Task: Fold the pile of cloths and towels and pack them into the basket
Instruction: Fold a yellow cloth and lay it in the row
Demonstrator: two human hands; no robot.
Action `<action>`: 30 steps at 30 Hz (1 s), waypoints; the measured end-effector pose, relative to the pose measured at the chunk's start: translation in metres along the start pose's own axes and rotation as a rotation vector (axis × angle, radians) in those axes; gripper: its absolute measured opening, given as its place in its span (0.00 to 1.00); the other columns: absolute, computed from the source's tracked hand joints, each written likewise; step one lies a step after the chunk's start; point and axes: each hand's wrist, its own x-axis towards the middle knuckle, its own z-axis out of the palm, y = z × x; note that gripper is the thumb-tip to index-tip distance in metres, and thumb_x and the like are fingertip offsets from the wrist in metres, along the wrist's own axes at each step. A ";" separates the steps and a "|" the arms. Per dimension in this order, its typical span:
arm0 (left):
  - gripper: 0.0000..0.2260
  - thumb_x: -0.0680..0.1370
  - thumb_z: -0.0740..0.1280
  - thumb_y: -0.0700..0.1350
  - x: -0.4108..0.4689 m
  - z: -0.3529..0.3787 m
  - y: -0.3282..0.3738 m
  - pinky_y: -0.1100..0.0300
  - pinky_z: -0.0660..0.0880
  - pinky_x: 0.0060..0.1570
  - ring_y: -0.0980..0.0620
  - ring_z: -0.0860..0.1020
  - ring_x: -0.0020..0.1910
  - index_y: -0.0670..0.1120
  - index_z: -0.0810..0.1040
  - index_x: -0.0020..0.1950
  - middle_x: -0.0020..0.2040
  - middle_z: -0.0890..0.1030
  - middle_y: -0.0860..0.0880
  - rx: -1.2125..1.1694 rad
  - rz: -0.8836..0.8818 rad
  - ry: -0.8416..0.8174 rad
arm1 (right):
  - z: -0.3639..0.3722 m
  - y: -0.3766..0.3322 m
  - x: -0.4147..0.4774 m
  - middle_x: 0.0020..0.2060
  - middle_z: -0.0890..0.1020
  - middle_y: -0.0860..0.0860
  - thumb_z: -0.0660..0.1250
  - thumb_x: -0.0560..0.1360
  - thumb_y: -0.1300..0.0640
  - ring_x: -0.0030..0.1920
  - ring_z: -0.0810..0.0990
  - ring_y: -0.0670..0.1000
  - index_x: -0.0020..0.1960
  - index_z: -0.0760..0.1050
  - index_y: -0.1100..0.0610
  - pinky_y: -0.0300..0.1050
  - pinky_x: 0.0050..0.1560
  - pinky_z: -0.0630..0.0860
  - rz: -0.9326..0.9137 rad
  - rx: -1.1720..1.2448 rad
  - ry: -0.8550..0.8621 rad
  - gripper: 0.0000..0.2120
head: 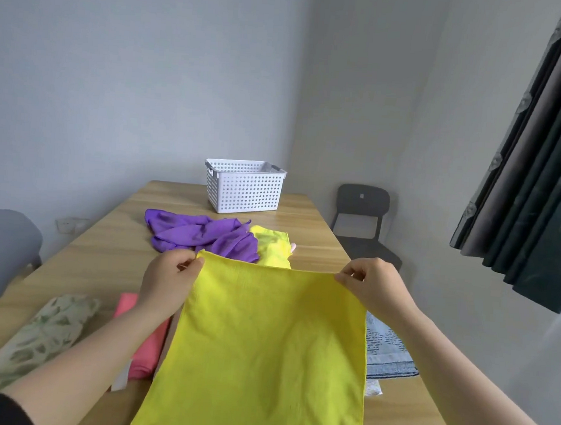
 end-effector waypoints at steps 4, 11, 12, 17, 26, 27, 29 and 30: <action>0.09 0.75 0.70 0.41 -0.012 0.000 0.007 0.67 0.64 0.31 0.58 0.70 0.27 0.42 0.79 0.35 0.26 0.72 0.51 -0.098 -0.015 -0.061 | 0.004 -0.002 -0.009 0.34 0.82 0.48 0.70 0.73 0.52 0.36 0.79 0.47 0.39 0.81 0.53 0.42 0.37 0.74 0.010 -0.131 -0.118 0.06; 0.05 0.70 0.74 0.41 -0.062 -0.004 0.039 0.70 0.69 0.34 0.59 0.78 0.35 0.51 0.84 0.39 0.36 0.82 0.59 -0.173 0.056 -0.211 | 0.022 -0.056 -0.058 0.55 0.80 0.39 0.71 0.73 0.55 0.49 0.75 0.34 0.60 0.78 0.48 0.24 0.49 0.69 -0.260 0.208 -0.138 0.16; 0.05 0.70 0.75 0.41 -0.068 -0.004 0.042 0.69 0.71 0.35 0.58 0.79 0.37 0.51 0.85 0.40 0.37 0.82 0.60 -0.162 0.068 -0.223 | 0.027 -0.061 -0.063 0.55 0.80 0.40 0.71 0.73 0.56 0.50 0.76 0.36 0.60 0.78 0.47 0.26 0.50 0.70 -0.290 0.247 -0.139 0.16; 0.05 0.68 0.76 0.41 -0.082 -0.006 0.047 0.72 0.72 0.39 0.61 0.80 0.39 0.51 0.85 0.41 0.36 0.83 0.58 -0.159 0.072 -0.245 | 0.048 -0.066 -0.069 0.49 0.81 0.39 0.73 0.71 0.55 0.51 0.77 0.42 0.54 0.81 0.48 0.32 0.47 0.71 -0.396 0.234 -0.122 0.12; 0.06 0.70 0.75 0.43 -0.097 -0.011 0.041 0.65 0.71 0.39 0.58 0.76 0.36 0.49 0.80 0.36 0.32 0.79 0.54 -0.102 0.138 -0.334 | 0.051 -0.073 -0.070 0.31 0.75 0.41 0.68 0.74 0.58 0.33 0.72 0.40 0.42 0.77 0.53 0.31 0.34 0.66 -0.347 0.335 -0.028 0.03; 0.09 0.71 0.74 0.45 -0.101 -0.012 0.035 0.63 0.70 0.37 0.58 0.73 0.33 0.48 0.77 0.34 0.31 0.76 0.53 -0.067 0.136 -0.363 | 0.048 -0.072 -0.070 0.28 0.73 0.42 0.67 0.75 0.59 0.30 0.70 0.41 0.41 0.76 0.53 0.33 0.32 0.64 -0.292 0.398 -0.005 0.04; 0.11 0.71 0.73 0.48 -0.107 -0.014 0.024 0.61 0.66 0.33 0.60 0.68 0.30 0.46 0.75 0.33 0.29 0.72 0.51 -0.058 0.089 -0.386 | 0.041 -0.068 -0.068 0.24 0.71 0.43 0.66 0.75 0.59 0.26 0.66 0.42 0.39 0.74 0.51 0.34 0.28 0.61 -0.173 0.467 0.080 0.07; 0.10 0.72 0.73 0.47 -0.110 -0.015 0.019 0.62 0.65 0.32 0.60 0.67 0.29 0.46 0.77 0.33 0.28 0.71 0.52 -0.067 0.064 -0.390 | 0.037 -0.065 -0.066 0.23 0.70 0.44 0.66 0.75 0.59 0.25 0.65 0.42 0.39 0.74 0.50 0.34 0.26 0.60 -0.114 0.465 0.126 0.08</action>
